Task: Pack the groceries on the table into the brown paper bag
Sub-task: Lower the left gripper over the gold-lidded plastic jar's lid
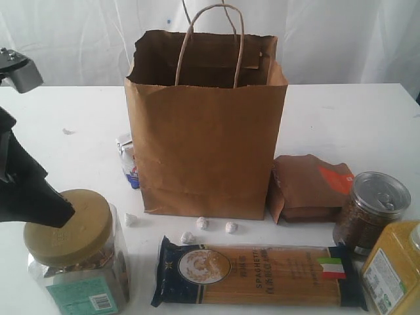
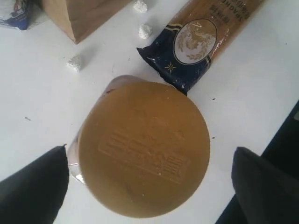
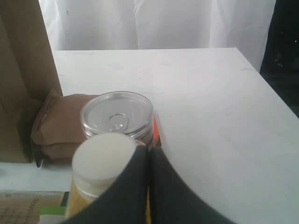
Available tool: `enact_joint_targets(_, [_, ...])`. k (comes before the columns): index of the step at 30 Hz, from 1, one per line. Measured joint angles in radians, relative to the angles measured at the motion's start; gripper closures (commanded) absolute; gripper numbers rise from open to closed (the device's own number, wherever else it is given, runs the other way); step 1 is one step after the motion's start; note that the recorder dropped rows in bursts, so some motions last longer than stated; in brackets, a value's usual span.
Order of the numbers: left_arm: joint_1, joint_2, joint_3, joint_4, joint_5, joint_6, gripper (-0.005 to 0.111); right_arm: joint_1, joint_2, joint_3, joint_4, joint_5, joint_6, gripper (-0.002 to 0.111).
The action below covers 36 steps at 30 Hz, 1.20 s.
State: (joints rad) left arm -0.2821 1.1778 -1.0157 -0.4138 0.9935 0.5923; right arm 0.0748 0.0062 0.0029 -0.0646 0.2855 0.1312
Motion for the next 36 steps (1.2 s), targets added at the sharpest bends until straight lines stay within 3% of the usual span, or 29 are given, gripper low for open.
enact_joint_targets(5, [-0.061, 0.002, -0.001, 0.030, 0.012, 0.021, 0.014, 0.000, 0.000, 0.000, 0.000, 0.000, 0.000, 0.108])
enact_joint_targets(10, [-0.116, 0.002, -0.001, 0.069, -0.075, 0.022, 0.014, 0.000, 0.000, 0.000, 0.000, 0.000, 0.000, 0.108])
enact_joint_targets(25, [-0.122, 0.002, -0.001, 0.178, -0.124, -0.097, 0.014, 0.000, 0.000, 0.000, 0.000, 0.000, 0.000, 0.108])
enact_joint_targets(30, [-0.122, 0.002, -0.001, 0.178, -0.132, -0.114, 0.001, 0.000, 0.000, 0.000, 0.000, 0.000, 0.008, 0.108])
enact_joint_targets(36, [-0.122, 0.002, -0.001, 0.178, -0.123, -0.156, 0.001, 0.000, 0.000, 0.000, 0.000, 0.000, 0.018, 0.108])
